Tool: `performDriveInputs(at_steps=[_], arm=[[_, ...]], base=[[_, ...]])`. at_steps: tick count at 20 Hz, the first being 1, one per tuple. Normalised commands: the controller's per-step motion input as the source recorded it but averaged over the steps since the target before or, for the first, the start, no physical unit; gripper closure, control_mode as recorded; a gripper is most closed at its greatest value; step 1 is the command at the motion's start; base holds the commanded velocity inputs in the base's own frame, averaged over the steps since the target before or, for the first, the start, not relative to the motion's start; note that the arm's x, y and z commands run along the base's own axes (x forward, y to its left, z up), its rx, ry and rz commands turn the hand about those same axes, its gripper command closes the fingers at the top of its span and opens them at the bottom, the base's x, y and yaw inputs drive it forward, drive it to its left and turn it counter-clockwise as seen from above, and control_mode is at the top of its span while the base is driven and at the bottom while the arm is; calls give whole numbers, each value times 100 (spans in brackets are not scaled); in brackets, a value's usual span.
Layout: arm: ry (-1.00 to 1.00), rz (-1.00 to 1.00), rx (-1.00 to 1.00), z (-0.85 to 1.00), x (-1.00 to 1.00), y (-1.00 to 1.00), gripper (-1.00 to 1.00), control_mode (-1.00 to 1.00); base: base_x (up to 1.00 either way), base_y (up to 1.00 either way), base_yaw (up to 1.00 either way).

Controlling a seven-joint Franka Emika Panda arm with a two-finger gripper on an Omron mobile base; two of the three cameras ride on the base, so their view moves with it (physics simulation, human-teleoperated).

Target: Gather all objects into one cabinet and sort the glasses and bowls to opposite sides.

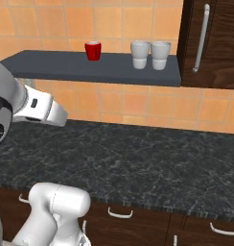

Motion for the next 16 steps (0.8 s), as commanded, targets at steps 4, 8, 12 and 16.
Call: performDriveInputs(at_steps=[4,8,12,16], arm=[[-34,0,1,70,27,0,-100,-100],[-3,2,5,78,36,0,-100,-100],[0,7,1,41,54,0,-100,-100],[1,3,0,7,70,0,-100,-100]], base=[[0,0,0],[0,0,0],[0,0,0],[0,0,0]])
